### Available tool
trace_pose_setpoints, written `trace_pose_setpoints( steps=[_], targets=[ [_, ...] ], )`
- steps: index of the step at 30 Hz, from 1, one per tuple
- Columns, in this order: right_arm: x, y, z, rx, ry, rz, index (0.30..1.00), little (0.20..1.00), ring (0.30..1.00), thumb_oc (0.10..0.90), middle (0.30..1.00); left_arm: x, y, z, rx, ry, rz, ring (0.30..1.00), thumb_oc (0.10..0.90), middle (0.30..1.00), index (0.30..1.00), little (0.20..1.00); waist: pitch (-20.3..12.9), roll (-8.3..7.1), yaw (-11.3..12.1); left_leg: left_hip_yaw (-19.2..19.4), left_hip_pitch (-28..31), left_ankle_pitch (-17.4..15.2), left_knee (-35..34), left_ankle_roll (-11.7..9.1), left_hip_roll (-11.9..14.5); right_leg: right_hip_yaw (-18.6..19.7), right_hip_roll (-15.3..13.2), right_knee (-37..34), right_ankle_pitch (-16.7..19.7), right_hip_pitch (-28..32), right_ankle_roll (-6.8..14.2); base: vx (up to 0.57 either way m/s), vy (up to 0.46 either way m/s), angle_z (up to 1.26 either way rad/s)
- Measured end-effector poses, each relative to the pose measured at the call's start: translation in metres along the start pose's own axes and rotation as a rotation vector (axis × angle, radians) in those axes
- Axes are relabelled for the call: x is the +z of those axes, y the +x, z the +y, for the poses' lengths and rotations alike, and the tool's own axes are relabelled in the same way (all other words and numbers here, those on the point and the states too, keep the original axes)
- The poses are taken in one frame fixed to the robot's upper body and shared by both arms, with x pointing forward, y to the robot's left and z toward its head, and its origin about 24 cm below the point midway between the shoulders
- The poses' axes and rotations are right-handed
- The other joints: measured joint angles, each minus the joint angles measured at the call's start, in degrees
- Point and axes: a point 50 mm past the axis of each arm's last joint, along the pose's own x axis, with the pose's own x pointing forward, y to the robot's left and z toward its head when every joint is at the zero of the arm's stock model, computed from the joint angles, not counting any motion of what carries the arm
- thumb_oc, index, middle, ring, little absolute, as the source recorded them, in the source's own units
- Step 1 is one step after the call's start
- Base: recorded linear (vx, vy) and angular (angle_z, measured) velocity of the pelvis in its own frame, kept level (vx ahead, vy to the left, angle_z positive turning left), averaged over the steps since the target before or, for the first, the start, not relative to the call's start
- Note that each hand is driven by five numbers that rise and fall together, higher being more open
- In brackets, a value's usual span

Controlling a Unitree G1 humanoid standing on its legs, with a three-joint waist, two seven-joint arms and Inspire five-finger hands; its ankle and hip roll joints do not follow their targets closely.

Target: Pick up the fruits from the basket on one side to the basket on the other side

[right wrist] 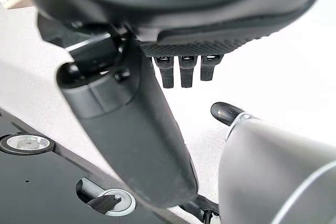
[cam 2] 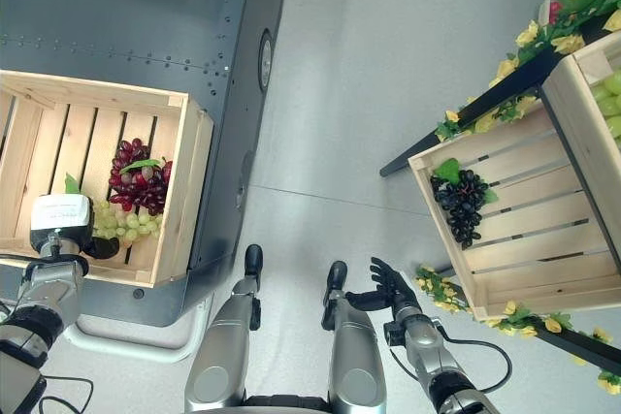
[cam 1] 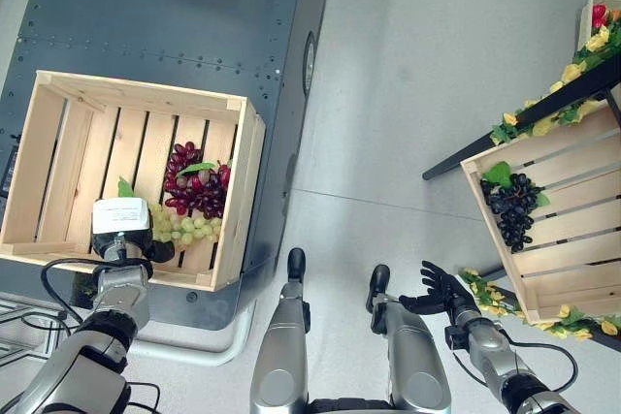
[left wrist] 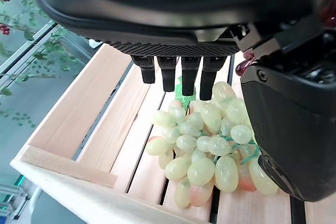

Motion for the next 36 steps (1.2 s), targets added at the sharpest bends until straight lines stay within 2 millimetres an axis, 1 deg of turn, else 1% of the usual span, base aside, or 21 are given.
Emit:
trace_pose_setpoints(
  steps=[5,12,13,14,15,18,19,23,26,34,36],
  targets=[
    [0.003,0.001,0.0,-0.015,0.0,-0.008,0.9,0.9,0.9,0.8,0.9,0.006,0.006,0.011,-0.038,0.017,-0.007,0.9,0.8,0.9,0.9,0.9,0.0,0.0,0.0,0.0,-0.3,0.0,0.1,0.0,0.0,0.1,0.0,0.6,-0.1,-0.4,-0.2,0.0,0.0,0.0],
    [0.008,0.004,0.0,-0.02,-0.002,-0.021,0.9,0.9,0.9,0.8,0.9,0.006,0.011,0.016,-0.051,0.041,0.026,0.9,0.8,0.9,0.9,0.9,0.1,-0.21,-0.3,0.1,-1.7,0.0,0.9,-0.1,0.1,0.1,-0.1,1.6,-0.2,-1.8,-0.2,0.0,0.0,0.0],
    [0.009,0.004,0.001,-0.018,-0.004,-0.024,0.9,0.9,0.9,0.8,0.9,0.006,0.011,0.016,-0.05,0.046,0.028,0.575,0.584,0.575,0.575,0.575,0.1,-0.32,-0.5,0.1,-1.7,0.0,0.9,-0.1,0.1,0.1,0.0,1.7,-0.2,-1.9,-0.2,0.0,0.0,0.0],
    [0.01,0.005,0.001,-0.018,-0.004,-0.026,0.9,0.9,0.9,0.8,0.9,0.006,0.011,0.015,-0.05,0.047,0.029,0.455,0.504,0.455,0.455,0.455,0.2,-0.42,-0.6,0.1,-1.7,0.0,0.9,-0.1,0.1,0.1,0.0,1.7,-0.2,-1.9,-0.3,-0.01,0.001,-0.03],
    [0.011,0.005,0.001,-0.017,0.001,-0.029,0.9,0.9,0.9,0.8,0.9,0.005,0.011,0.014,-0.044,0.049,0.038,0.3,0.4,0.3,0.3,0.3,0.2,-0.76,-0.8,0.3,-1.8,0.0,1.0,-0.1,0.1,0.3,-0.1,1.8,-0.2,-2.1,-0.3,-0.02,0.005,-0.04],
    [0.015,0.007,0.004,-0.01,0.012,-0.037,0.9,0.9,0.9,0.8,0.9,0.004,0.011,0.012,-0.023,0.047,0.05,0.3,0.4,0.3,0.3,0.3,0.3,-1.27,-1.5,0.8,-2.9,-0.1,1.9,0.0,0.2,0.5,-0.1,2.6,-0.5,-3.2,-0.2,-0.01,0.002,-0.01],
    [0.018,0.008,0.005,-0.009,0.011,-0.043,0.9,0.9,0.9,0.8,0.9,0.004,0.012,0.015,-0.005,0.052,0.054,0.3,0.4,0.3,0.3,0.3,0.3,-1.32,-1.6,0.9,-3.8,-0.1,2.3,0.1,0.2,1.0,0.0,3.0,-0.5,-4.2,-0.2,0.0,0.0,0.0],
    [0.02,0.01,0.007,-0.003,0.012,-0.049,0.9,0.9,0.9,0.8,0.9,0.005,0.014,0.019,0.024,0.059,0.053,0.3,0.4,0.3,0.3,0.3,0.4,-1.42,-1.9,1.0,-4.4,-0.1,2.7,0.1,0.3,1.4,0.0,3.7,-0.5,-5.0,-0.2,-0.01,-0.002,-0.02],
    [0.02,0.009,0.007,-0.003,0.013,-0.05,0.9,0.9,0.9,0.8,0.9,0.003,0.014,0.018,0.033,0.064,0.06,0.3,0.4,0.3,0.3,0.3,0.4,-1.43,-2.0,1.0,-4.5,0.0,2.7,0.0,0.3,1.4,0.0,3.7,-0.5,-5.2,-0.2,0.0,0.0,0.0],
    [0.021,0.009,0.005,-0.034,0.053,-0.054,0.9,0.9,0.9,0.8,0.9,0.002,0.011,0.018,0.103,-0.018,0.065,0.3,0.4,0.3,0.3,0.3,0.4,-1.45,-1.4,0.9,-4.2,0.0,2.7,0.0,0.2,1.1,0.0,3.7,-0.1,-4.7,-0.3,0.0,-0.008,0.01],
    [0.021,0.009,0.007,-0.033,0.082,-0.058,0.9,0.9,0.9,0.8,0.9,0.002,0.009,0.016,0.139,-0.052,0.058,0.3,0.4,0.3,0.3,0.3,0.5,-1.72,-1.3,0.9,-3.0,0.0,2.4,0.0,0.2,1.1,0.0,3.5,-0.1,-3.5,-0.3,0.0,-0.032,0.01]
  ],
)
